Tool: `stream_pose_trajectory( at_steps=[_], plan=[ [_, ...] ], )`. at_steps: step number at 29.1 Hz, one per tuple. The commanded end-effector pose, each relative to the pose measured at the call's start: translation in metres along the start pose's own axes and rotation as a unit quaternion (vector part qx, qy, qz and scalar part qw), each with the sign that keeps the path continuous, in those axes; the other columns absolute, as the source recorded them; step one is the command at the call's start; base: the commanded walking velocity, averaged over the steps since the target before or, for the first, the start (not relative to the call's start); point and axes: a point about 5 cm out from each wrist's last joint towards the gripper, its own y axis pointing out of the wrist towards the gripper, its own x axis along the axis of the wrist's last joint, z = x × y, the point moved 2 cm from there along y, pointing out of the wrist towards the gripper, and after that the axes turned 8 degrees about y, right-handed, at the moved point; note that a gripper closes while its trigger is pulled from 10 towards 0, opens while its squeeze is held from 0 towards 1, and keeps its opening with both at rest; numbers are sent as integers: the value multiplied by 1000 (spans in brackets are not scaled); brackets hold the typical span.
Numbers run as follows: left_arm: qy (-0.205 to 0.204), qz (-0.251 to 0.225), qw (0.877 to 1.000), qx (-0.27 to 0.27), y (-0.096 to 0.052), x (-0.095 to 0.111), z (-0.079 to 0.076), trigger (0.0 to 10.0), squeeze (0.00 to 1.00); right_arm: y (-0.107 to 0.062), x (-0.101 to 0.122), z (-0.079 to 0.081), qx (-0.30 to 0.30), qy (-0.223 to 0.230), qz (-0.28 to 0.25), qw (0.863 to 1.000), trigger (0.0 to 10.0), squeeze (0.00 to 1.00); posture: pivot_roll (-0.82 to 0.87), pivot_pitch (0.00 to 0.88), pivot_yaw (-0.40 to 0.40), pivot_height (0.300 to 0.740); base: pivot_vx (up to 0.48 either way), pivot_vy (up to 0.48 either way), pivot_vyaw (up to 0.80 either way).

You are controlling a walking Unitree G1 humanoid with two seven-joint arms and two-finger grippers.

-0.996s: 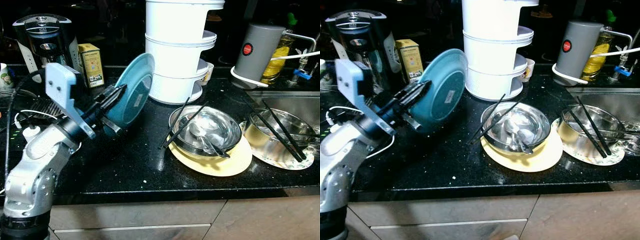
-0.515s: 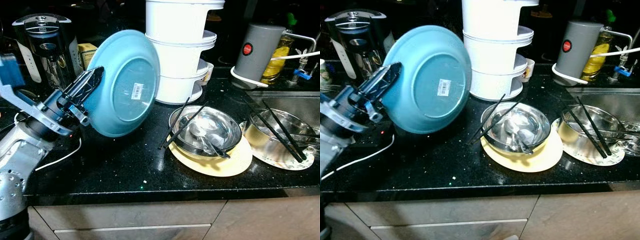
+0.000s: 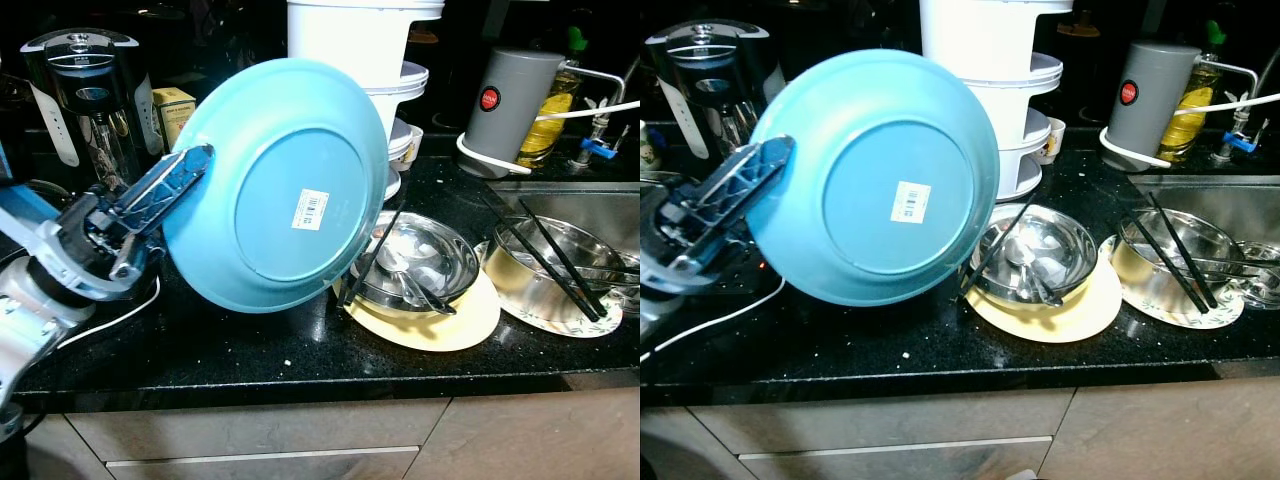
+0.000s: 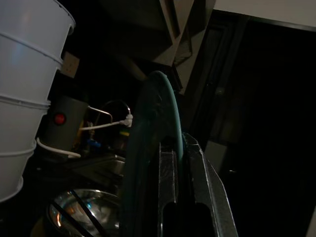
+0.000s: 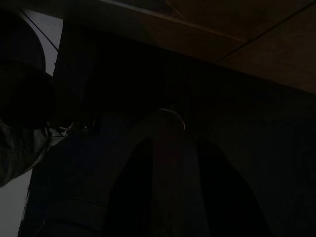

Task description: Kitchen organization

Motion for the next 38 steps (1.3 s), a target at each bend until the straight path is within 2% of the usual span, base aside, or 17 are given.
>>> stream_pose_trajectory(
  at_steps=[1,4,8,10,14,15,17,18,28,38],
  plan=[
    [0,4,1000,-8,-3,5,-4,0,0,-1,-9,1,2,11,13,1000,10000,0,11,81,-40,740,0,0,0],
    [9,0,1000,1,-4,8,-3,0,0,-1,-9,1,3,11,13,1000,10000,0,11,84,-41,740,0,0,0],
    [11,-32,999,10,-6,22,0,0,0,-1,-8,2,3,11,12,1000,10000,0,9,85,-41,740,0,0,0],
    [-7,-58,998,6,-5,27,1,0,0,-1,-8,2,3,11,12,1000,10000,0,9,86,-41,740,0,0,0],
    [-26,-67,997,-6,-2,28,-1,0,0,-1,-8,2,4,11,12,1000,10000,0,9,87,-41,740,0,0,0],
    [-45,-44,998,-25,0,20,-6,0,0,-1,-8,2,4,11,12,1000,10000,0,10,87,-40,740,0,0,0],
    [-51,-34,998,-32,1,17,-9,0,0,-1,-8,2,4,11,12,1000,10000,0,10,87,-40,740,0,0,0],
    [-68,-15,996,-50,2,10,-15,0,0,-1,-8,2,4,12,12,1000,10000,0,9,88,-40,740,0,0,0],
    [-126,21,988,-85,-2,-4,-30,0,0,-1,-8,2,4,12,12,1000,10000,0,11,89,-39,740,0,0,0],
    [-147,101,979,-97,-11,-27,-43,0,0,-1,-8,2,4,11,13,1000,10000,0,12,91,-40,740,0,0,0]
  ],
)
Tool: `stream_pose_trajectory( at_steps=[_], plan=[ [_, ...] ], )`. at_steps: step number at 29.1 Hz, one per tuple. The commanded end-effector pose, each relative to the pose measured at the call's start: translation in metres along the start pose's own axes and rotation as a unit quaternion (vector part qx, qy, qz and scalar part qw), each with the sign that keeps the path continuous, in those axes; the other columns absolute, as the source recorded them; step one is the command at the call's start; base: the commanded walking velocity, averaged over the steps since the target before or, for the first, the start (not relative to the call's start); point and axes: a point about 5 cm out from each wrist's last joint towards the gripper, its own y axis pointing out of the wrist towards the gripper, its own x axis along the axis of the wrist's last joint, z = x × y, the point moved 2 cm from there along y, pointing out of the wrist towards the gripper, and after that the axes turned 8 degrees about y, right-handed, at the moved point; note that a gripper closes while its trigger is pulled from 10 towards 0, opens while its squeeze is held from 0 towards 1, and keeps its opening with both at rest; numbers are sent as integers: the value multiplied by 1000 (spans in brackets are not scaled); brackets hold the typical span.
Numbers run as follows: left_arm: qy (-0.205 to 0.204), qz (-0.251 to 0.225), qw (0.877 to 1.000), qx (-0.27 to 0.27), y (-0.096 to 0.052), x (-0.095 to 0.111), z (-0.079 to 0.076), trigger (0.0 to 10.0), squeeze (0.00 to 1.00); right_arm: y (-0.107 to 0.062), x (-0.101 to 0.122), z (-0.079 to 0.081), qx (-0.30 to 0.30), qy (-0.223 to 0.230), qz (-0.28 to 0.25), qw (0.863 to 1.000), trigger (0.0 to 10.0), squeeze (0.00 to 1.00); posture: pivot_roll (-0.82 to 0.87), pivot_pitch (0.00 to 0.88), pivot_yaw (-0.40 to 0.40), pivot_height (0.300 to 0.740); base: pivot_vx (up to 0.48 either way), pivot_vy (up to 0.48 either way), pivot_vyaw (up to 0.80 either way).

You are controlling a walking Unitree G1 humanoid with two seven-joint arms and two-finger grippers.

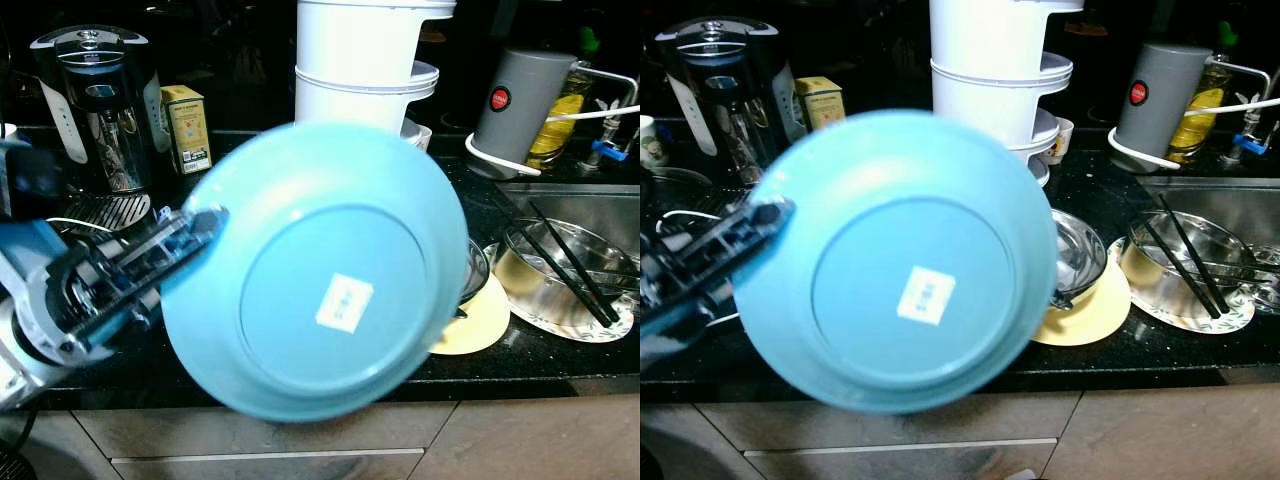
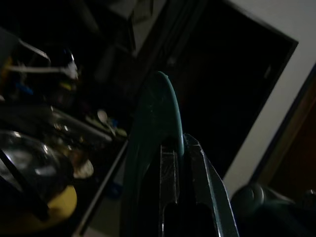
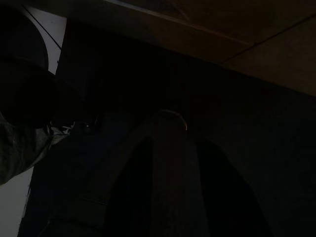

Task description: Kitchen organization

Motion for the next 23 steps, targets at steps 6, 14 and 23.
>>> stream_pose_trajectory(
  at_steps=[6,14,23],
  plan=[
    [-13,141,990,3,-6,-38,-5,0,0,-1,-9,1,0,11,13,1000,10000,0,12,92,-39,740,0,0,0],
    [-15,275,961,35,-28,-70,-1,0,0,-1,-9,1,0,10,14,1000,10000,0,12,96,-41,740,0,0,0],
    [-5,395,918,43,-48,-100,-1,0,0,-1,-10,1,0,10,15,1000,10000,0,11,95,-40,740,0,0,0]
  ],
)
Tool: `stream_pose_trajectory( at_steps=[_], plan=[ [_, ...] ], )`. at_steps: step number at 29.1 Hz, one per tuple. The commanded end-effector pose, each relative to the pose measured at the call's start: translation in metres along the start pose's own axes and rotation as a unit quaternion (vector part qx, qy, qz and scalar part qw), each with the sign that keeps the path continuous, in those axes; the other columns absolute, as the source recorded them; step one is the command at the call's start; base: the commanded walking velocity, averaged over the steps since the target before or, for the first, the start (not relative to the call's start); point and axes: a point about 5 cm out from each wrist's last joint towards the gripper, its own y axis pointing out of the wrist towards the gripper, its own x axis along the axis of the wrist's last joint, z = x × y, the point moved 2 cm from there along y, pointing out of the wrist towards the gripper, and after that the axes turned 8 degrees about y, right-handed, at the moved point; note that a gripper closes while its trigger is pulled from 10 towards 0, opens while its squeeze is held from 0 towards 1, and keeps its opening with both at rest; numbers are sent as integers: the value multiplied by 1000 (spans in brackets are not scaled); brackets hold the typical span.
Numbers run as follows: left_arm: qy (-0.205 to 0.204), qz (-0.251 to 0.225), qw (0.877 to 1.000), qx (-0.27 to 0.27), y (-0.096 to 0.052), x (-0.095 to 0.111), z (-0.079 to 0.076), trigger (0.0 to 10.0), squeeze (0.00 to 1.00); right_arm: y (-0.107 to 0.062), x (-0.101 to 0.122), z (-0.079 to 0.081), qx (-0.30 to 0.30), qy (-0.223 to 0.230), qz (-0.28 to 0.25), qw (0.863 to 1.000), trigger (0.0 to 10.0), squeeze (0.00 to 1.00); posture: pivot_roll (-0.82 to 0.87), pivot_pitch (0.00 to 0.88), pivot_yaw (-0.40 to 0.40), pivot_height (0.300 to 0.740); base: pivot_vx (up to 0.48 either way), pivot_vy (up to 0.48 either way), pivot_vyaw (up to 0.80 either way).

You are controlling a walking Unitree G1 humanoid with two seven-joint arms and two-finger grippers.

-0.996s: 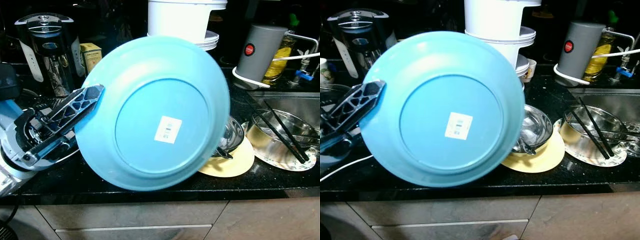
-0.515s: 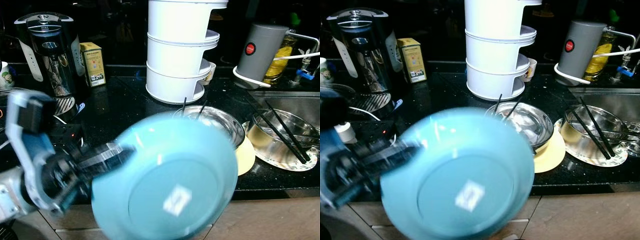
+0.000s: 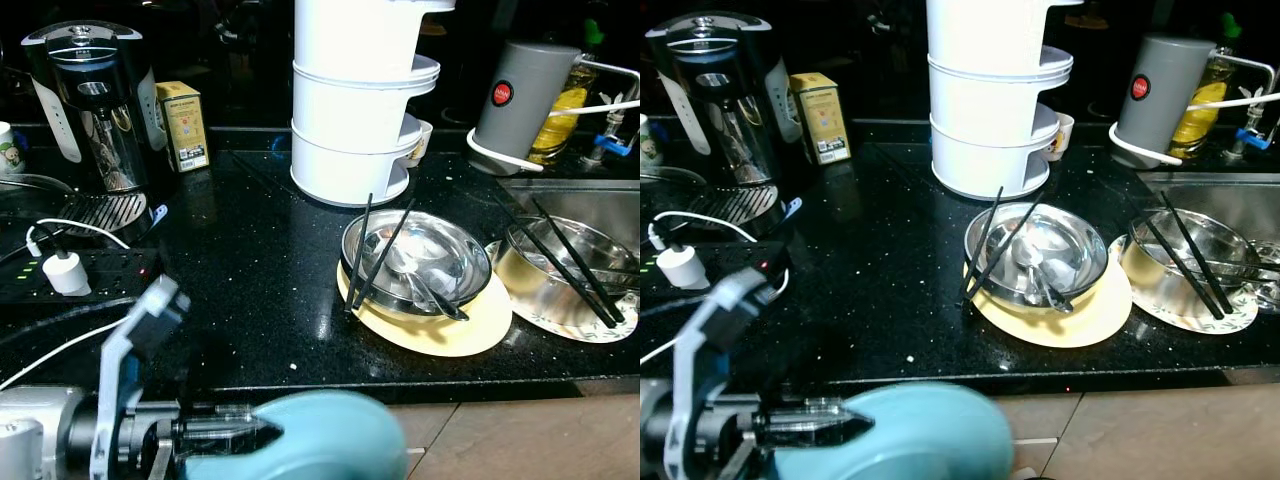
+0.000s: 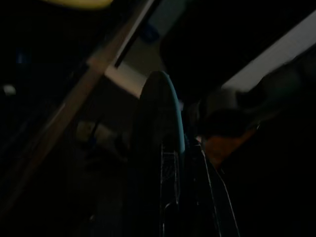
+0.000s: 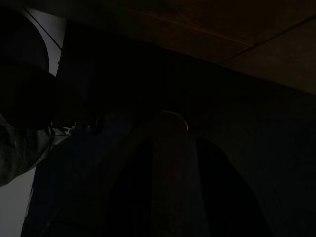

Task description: Kitchen organization

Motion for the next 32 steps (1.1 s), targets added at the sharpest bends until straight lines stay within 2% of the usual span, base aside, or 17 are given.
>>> stream_pose_trajectory(
  at_steps=[1,4,5,6,8,9,11,14,19,21,25,30,32],
  plan=[
    [7,30,1000,1,1,-7,-1,0,0,-1,-12,1,0,11,17,1000,10000,0,11,95,-40,740,0,0,0],
    [19,76,997,25,3,-23,6,0,0,-1,-13,2,0,10,18,1000,10000,0,11,93,-41,740,0,0,0],
    [44,119,990,58,3,-37,16,0,0,-1,-13,2,0,9,18,1000,10000,0,13,93,-41,740,0,0,0],
    [56,140,986,75,3,-43,21,0,0,-1,-13,2,0,8,18,1000,10000,0,13,93,-41,740,0,0,0],
    [78,169,978,93,4,-52,28,0,0,-1,-13,2,0,8,19,1000,10000,0,13,93,-41,740,0,0,0],
    [78,169,978,93,4,-52,28,0,0,-1,-13,2,0,8,19,1000,10000,0,13,93,-41,740,0,0,0],
    [107,203,968,102,5,-66,33,0,0,-1,-14,2,0,9,19,1000,10000,0,9,90,-37,740,0,0,0],
    [128,218,962,106,8,-75,36,0,0,-1,-15,2,-1,9,20,1000,10000,0,8,89,-35,740,0,0,0],
    [150,216,959,104,12,-82,38,0,0,-1,-15,2,-1,10,20,1000,10000,0,7,87,-33,740,0,0,0],
    [166,233,952,107,14,-93,40,0,0,-1,-15,2,0,10,20,1000,10000,0,7,87,-33,740,0,0,0],
    [161,242,950,114,14,-99,41,0,0,-1,-15,3,0,10,20,1000,10000,0,9,86,-32,740,0,0,0],
    [74,262,949,159,12,-130,46,0,0,-1,-15,3,0,11,19,1000,10000,0,9,89,-30,740,0,0,0],
    [67,260,949,167,13,-135,48,0,0,-1,-15,3,0,11,19,1000,10000,0,9,89,-30,740,0,0,0]
  ],
)
